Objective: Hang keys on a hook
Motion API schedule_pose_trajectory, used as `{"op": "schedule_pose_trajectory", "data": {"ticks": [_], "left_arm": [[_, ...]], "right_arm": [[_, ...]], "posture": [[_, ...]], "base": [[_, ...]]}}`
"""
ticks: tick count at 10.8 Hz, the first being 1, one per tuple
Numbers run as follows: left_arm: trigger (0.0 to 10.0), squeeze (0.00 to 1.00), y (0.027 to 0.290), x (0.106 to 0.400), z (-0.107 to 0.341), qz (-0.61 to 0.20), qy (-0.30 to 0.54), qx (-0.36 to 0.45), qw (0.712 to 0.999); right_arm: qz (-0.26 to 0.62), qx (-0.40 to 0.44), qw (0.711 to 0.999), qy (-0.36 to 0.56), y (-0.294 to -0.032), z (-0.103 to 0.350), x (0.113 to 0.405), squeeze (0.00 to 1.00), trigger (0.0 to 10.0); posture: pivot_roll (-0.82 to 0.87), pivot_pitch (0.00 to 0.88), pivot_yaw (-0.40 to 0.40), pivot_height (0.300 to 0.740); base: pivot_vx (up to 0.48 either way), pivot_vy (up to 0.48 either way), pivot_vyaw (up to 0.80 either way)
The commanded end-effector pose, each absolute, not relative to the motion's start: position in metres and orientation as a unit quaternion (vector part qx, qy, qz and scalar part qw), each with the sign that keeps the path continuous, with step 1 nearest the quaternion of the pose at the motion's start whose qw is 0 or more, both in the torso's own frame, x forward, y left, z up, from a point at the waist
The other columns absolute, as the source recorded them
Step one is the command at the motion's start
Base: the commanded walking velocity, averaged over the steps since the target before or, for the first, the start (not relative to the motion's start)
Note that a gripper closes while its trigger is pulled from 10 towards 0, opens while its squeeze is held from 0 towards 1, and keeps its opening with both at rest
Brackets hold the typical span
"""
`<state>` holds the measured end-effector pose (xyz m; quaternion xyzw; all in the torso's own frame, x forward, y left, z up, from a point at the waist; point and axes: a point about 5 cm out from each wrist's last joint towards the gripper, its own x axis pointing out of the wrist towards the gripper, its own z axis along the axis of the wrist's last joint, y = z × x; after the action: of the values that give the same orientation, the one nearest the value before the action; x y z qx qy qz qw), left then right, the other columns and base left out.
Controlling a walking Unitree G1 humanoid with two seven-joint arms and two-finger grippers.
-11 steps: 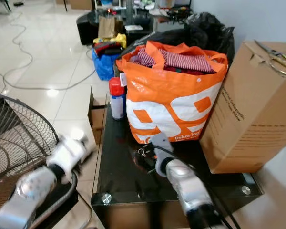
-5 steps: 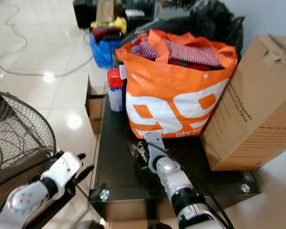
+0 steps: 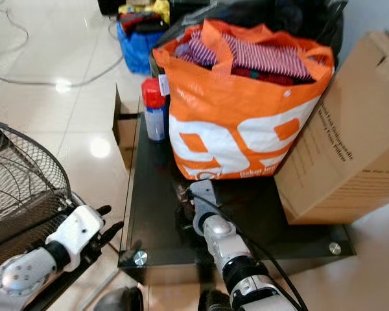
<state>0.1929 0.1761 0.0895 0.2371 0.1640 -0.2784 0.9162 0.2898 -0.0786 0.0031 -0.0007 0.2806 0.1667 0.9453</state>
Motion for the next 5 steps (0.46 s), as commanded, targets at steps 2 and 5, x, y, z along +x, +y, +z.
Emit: {"op": "schedule_pose_trajectory", "data": {"ticks": [2,5], "left_arm": [[10.0,0.00,0.179,0.191,0.093,-0.278,0.165,0.237,0.916],[10.0,0.00,0.179,0.191,0.094,-0.275,0.163,0.236,0.918]], "right_arm": [[0.172,-0.003,0.949,0.264,-0.078,0.007,0.294,0.00,10.0],[0.224,0.008,0.944,0.243,-0.066,0.011,0.292,0.00,10.0]], "posture": [[0.08,0.215,-0.035,0.740],[0.08,0.210,-0.035,0.740]], "base": [[0.000,0.000,0.00],[0.000,0.000,0.00]]}}
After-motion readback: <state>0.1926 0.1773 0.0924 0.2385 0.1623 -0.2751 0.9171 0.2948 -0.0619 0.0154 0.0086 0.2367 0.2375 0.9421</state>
